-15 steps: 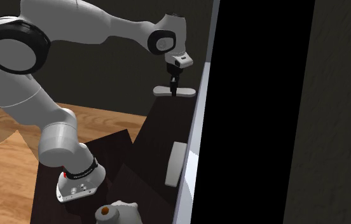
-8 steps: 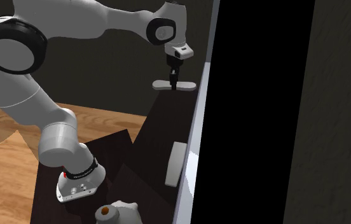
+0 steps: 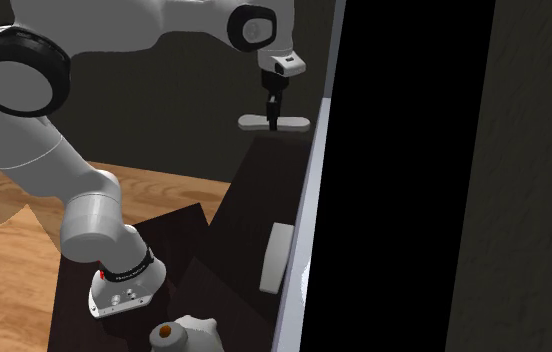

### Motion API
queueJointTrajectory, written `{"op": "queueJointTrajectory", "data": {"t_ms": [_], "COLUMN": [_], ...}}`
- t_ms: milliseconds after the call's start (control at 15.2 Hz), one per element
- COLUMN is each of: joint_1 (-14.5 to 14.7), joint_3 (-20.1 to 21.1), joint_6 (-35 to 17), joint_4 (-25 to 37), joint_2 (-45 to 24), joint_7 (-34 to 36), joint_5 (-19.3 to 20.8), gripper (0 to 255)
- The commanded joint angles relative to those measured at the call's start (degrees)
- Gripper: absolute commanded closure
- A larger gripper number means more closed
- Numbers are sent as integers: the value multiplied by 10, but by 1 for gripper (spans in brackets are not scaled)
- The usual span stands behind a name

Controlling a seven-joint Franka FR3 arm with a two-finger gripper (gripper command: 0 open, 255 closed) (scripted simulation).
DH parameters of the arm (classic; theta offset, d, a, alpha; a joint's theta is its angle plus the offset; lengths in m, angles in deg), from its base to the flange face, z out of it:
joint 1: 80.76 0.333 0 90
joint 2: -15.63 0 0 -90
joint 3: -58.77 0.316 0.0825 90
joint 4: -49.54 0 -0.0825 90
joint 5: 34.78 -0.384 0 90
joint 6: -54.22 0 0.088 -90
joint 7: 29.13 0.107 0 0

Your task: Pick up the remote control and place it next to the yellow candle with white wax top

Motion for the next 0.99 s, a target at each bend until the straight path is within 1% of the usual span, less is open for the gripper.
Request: {"op": "queueJointTrajectory", "data": {"t_ms": [0,924], "joint_1": [0,0], "joint_3": [0,1], "joint_6": [17,129], "joint_4": [19,156], "joint_2": [-2,-27], "joint_7": [1,6], "joint_5": [0,5], "gripper": [255,255]}}
